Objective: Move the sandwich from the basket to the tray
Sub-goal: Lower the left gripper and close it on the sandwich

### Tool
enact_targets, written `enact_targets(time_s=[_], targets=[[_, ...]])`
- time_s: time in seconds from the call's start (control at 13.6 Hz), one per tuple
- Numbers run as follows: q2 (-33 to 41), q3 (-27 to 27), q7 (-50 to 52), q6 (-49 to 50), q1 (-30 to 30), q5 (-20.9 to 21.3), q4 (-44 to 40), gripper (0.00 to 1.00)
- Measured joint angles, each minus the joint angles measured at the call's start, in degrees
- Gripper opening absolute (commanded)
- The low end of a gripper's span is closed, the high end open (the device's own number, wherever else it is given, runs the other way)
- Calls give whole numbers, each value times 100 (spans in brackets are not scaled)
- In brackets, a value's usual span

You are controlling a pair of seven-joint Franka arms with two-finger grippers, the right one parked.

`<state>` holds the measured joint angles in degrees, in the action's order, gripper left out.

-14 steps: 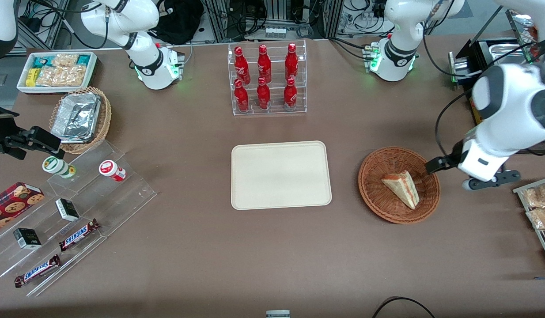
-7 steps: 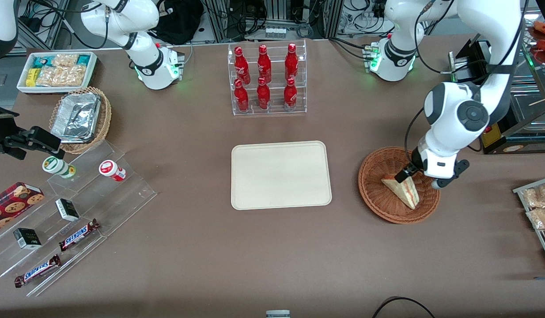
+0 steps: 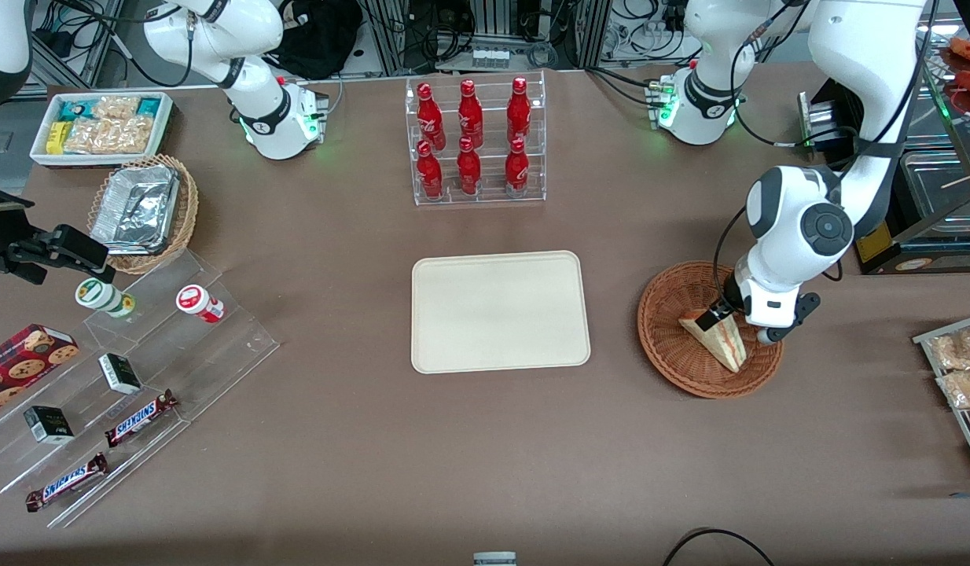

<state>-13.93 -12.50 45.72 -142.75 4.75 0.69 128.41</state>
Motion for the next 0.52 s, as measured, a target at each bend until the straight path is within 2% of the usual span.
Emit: enact_targets(time_s=[0.07, 0.15, 0.22, 0.29, 0.52], targets=[[-85, 7, 0, -98, 2, 0, -8, 80], [-170, 18, 0, -172, 3, 0, -41, 48], [-244, 34, 0, -195, 4, 0, -94, 20], [-295, 45, 0, -196, 5, 0, -150, 11], [-331, 51, 0, -183, 5, 0, -334, 8]])
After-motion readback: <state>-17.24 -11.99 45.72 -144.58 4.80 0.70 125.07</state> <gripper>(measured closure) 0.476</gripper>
